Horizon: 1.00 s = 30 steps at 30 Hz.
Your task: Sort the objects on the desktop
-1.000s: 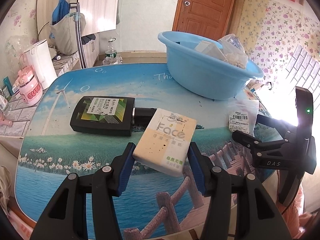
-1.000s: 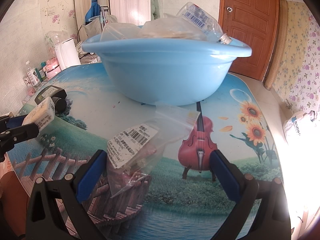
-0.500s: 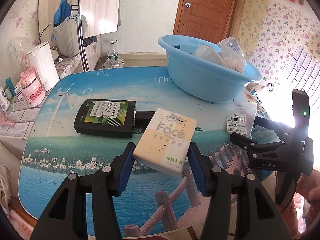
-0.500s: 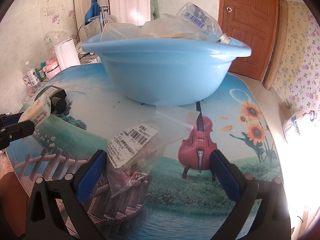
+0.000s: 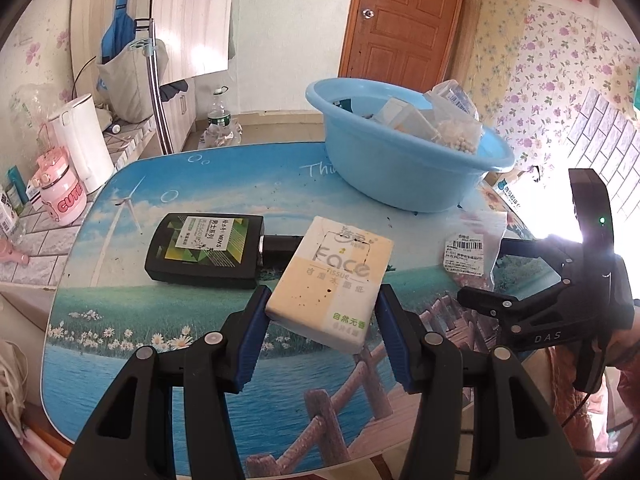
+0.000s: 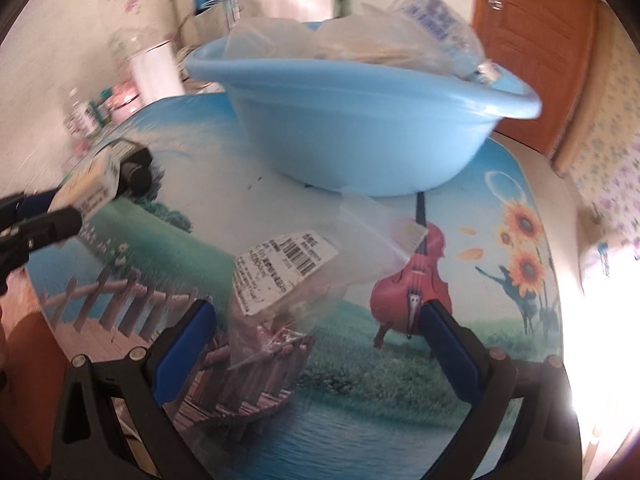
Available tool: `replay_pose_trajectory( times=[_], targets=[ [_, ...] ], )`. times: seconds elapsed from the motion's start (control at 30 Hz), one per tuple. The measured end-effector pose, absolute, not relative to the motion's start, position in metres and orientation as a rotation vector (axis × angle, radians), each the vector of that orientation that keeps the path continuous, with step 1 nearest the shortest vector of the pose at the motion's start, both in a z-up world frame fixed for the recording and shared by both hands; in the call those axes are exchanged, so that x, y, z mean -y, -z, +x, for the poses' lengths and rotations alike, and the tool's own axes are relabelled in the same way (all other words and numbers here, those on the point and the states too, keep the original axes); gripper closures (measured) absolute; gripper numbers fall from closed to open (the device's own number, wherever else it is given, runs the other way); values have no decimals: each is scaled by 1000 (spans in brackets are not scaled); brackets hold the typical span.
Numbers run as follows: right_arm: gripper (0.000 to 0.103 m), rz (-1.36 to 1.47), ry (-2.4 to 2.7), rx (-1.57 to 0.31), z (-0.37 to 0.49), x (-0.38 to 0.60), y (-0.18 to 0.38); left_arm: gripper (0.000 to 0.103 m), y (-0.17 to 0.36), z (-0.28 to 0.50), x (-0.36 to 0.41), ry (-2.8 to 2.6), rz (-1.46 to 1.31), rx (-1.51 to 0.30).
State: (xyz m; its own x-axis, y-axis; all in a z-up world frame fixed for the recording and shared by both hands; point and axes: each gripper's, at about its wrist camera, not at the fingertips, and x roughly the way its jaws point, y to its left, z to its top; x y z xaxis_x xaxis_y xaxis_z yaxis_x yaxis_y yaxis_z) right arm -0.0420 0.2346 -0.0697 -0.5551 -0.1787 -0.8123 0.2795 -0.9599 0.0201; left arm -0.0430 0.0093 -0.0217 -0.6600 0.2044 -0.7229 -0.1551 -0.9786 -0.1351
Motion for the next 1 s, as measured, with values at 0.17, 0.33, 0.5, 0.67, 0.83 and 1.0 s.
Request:
replay_pose_trajectory(
  times=[0.17, 0.33, 0.5, 0.67, 0.83, 1.0],
  targets=[
    [76, 1270, 2529, -122, -38, -248, 61, 51, 26, -46, -5, -2696, -1205, 84],
    [88, 1257, 2506, 5, -38, -269, 51, 51, 30, -49, -1, -2701, -1219, 96],
    [90, 1182, 2503, 3, -30, -278, 25, 51, 22, -51, 0, -2710, -1201, 90],
    [91, 1130, 2511, -18, -22, -284, -4, 51, 6, -55, 1, -2720, -1156, 95],
    [91, 1097, 2517, -29, -19, -284, -26, 51, -10, -60, -8, -2706, -1116, 67],
    [91, 1033, 2513, 2, -20, -284, -48, 51, -31, -68, -19, -2693, -1065, 43]
  ],
)
